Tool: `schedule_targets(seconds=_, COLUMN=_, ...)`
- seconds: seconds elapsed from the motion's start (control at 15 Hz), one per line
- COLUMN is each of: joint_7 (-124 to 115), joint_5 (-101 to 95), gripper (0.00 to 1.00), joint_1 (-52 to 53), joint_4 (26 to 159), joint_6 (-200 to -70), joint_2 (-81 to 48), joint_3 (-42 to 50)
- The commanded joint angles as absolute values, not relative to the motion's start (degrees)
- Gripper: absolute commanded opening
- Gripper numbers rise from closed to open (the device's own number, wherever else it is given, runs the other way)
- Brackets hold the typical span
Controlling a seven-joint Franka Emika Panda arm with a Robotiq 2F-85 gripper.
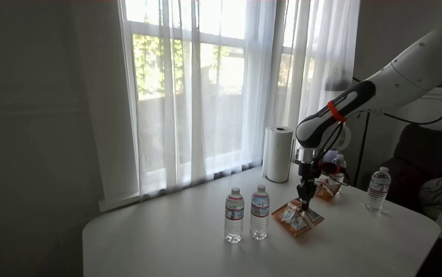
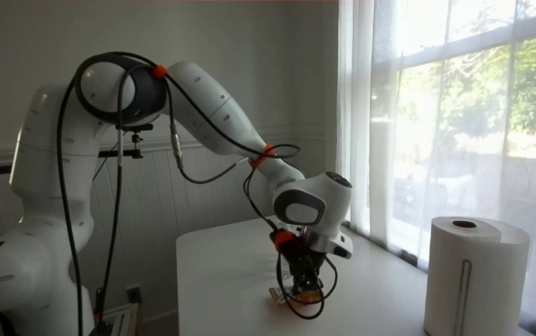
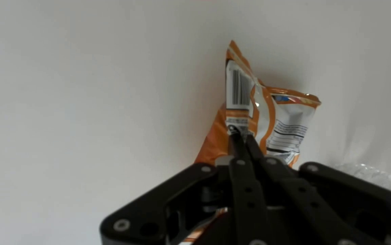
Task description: Move two water bottles and the two packets to the right
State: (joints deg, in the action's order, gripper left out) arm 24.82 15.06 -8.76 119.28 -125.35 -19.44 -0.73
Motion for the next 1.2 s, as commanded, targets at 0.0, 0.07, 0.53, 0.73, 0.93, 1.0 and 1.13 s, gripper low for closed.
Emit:
schedule_targets(seconds=0.0, joint_7=27.2, joint_5=6.5, gripper=0.01, joint_1=-9.2, joint_4=123.5, joint_6=-122.5, joint_2=-13.1, joint_3=2.1)
schedule_targets(seconds=0.07, joint_7=27.4, joint_5=4.1, gripper=0.01, joint_1=-9.3, joint_4=124.1, joint_6=-121.8, joint_2=-12.0, joint_3=2.9)
schedule_targets(seconds=0.53, joint_7=32.3, joint_5=-8.0, gripper=0.01, joint_1=-11.8, joint_4=130.7, joint_6=-121.9, joint_2=-5.7, joint_3=8.2)
schedule_targets(seconds=0.73, joint_7=33.3, joint_5=-10.9, gripper=0.01, joint_1=-13.0, joint_4=132.3, joint_6=-122.6, joint_2=-4.9, joint_3=10.1)
schedule_targets(seconds=0.93, joint_7=34.3, joint_5=-12.1, gripper=0.01, joint_1=-13.8, joint_4=132.9, joint_6=-123.0, joint_2=-5.0, joint_3=11.2)
schedule_targets(seconds=1.0, joint_7=34.6, joint_5=-12.3, gripper=0.01, joint_1=-14.0, joint_4=132.8, joint_6=-123.1, joint_2=-5.2, joint_3=11.4)
schedule_targets(seconds=1.13, joint_7=35.2, joint_5=-12.6, gripper=0.01, joint_1=-14.3, joint_4=132.2, joint_6=-122.9, joint_2=-6.0, joint_3=11.9)
